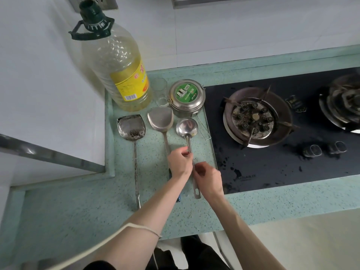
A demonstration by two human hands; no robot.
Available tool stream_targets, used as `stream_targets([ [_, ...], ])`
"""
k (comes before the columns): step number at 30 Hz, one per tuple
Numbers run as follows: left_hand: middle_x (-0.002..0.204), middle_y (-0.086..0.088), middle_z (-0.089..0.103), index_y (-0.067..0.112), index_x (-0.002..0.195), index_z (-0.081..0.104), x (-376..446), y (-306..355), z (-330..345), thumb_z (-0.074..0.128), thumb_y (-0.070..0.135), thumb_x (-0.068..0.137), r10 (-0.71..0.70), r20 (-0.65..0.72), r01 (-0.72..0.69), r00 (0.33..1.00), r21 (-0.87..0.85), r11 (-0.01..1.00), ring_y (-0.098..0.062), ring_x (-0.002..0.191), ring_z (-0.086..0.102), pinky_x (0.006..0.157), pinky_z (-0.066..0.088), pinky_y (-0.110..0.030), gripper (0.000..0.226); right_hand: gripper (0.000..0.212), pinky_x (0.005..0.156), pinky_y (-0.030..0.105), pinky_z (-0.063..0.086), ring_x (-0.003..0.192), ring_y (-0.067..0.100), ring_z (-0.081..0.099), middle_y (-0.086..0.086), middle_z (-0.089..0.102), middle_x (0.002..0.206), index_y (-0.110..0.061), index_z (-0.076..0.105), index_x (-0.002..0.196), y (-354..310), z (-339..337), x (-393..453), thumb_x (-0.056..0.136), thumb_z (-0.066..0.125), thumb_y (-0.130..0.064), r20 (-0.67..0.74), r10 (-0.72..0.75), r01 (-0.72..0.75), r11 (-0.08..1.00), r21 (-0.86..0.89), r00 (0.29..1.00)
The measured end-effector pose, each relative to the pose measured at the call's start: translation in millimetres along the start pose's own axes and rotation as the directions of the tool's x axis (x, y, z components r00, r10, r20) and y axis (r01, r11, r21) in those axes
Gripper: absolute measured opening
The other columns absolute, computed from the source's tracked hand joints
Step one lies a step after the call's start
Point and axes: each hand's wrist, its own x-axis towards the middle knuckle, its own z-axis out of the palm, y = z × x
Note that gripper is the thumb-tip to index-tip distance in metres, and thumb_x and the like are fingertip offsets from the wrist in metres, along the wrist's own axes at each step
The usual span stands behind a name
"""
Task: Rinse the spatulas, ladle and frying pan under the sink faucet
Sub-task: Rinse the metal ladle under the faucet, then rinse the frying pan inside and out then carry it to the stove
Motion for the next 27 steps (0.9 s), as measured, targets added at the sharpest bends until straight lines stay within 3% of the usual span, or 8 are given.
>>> stream_targets([
  [2, 0.107, -0.002, 0.077, 0.009, 0.114, 0.077, -1.3, -0.3, 2.0, 0.074, 0.005, 0.088, 0.001, -0.009, -0.001, 1.0, 0.013, 1.0, -0.006, 0.089, 0.064, 0.075, 0.043, -0.004, 0.026, 0.015, 0.069, 0.017, 0.055, 0.078, 0.01, 0.071, -0.004, 0.077, 0.091, -0.014, 0.075, 0.104, 0.4, 2.1, 0.3, 0.098, 0.07, -0.026, -0.022, -0.023, 0.022, 0.999, -0.028, 0.999],
  [6, 0.107, -0.002, 0.077, 0.009, 0.112, 0.077, -3.2, -1.6, 4.7, 0.076, 0.005, 0.088, 0.025, -0.007, -0.025, 1.0, 0.029, 0.999, -0.013, 0.095, 0.07, 0.087, 0.051, -0.019, 0.025, 0.009, 0.059, 0.007, 0.041, 0.074, 0.009, 0.062, -0.005, 0.068, 0.091, -0.015, 0.075, 0.1, 0.3, 2.4, -1.8, 0.097, 0.069, -0.022, -0.07, -0.048, 0.043, 0.996, -0.076, 0.996],
  [10, 0.104, -0.002, 0.078, 0.01, 0.111, 0.077, -7.3, -3.3, 3.1, 0.077, 0.005, 0.086, 0.024, 0.018, -0.025, 1.0, 0.046, 0.999, -0.016, 0.096, 0.073, 0.092, 0.058, -0.03, 0.025, 0.008, 0.061, 0.017, 0.045, 0.075, 0.013, 0.063, -0.005, 0.064, 0.092, -0.014, 0.074, 0.1, 2.3, 4.2, -4.0, 0.098, 0.068, -0.019, -0.07, -0.055, 0.049, 0.995, -0.082, 0.996],
  [16, 0.119, -0.002, 0.074, 0.011, 0.124, 0.071, -31.0, -6.7, -15.6, 0.071, 0.017, 0.095, 0.062, 0.047, -0.067, 0.997, 0.118, 0.991, -0.016, 0.107, 0.07, 0.095, 0.053, -0.023, 0.03, 0.019, 0.07, 0.034, 0.057, 0.087, 0.019, 0.066, 0.0, 0.066, 0.11, -0.015, 0.069, 0.118, -3.5, -2.0, -10.7, 0.103, 0.062, -0.024, -0.046, -0.1, 0.092, 0.984, -0.153, 0.994],
  [20, 0.122, 0.005, 0.072, 0.019, 0.13, 0.067, -55.3, -17.1, -39.6, 0.06, 0.031, 0.101, 0.154, 0.044, -0.16, 0.987, 0.187, 0.969, -0.007, 0.103, 0.068, 0.095, 0.057, -0.029, 0.032, 0.027, 0.068, 0.03, 0.052, 0.099, 0.02, 0.064, 0.001, 0.066, 0.117, -0.015, 0.064, 0.13, -10.2, -10.9, -30.7, 0.104, 0.059, -0.023, -0.03, -0.251, 0.237, 0.942, -0.239, 0.967],
  [24, 0.121, 0.011, 0.067, 0.022, 0.128, 0.066, -85.4, -28.6, -72.8, 0.057, 0.033, 0.1, 0.308, 0.035, -0.303, 0.951, 0.318, 0.899, -0.005, 0.108, 0.061, 0.092, 0.055, -0.03, 0.032, 0.033, 0.089, 0.036, 0.056, 0.116, 0.026, 0.062, 0.006, 0.064, 0.129, -0.009, 0.059, 0.131, -17.6, -18.2, -60.0, 0.103, 0.058, -0.026, 0.006, -0.431, 0.405, 0.843, -0.354, 0.902],
  [27, 0.123, 0.01, 0.064, 0.018, 0.129, 0.065, -111.4, -42.1, -101.8, 0.054, 0.035, 0.1, 0.463, 0.023, -0.43, 0.886, 0.416, 0.801, -0.009, 0.112, 0.058, 0.095, 0.053, -0.03, 0.035, 0.044, 0.103, 0.04, 0.053, 0.131, 0.026, 0.056, 0.007, 0.06, 0.14, -0.011, 0.054, 0.139, -24.5, -15.9, -88.3, 0.103, 0.055, -0.036, 0.014, -0.494, 0.454, 0.787, -0.417, 0.869],
])
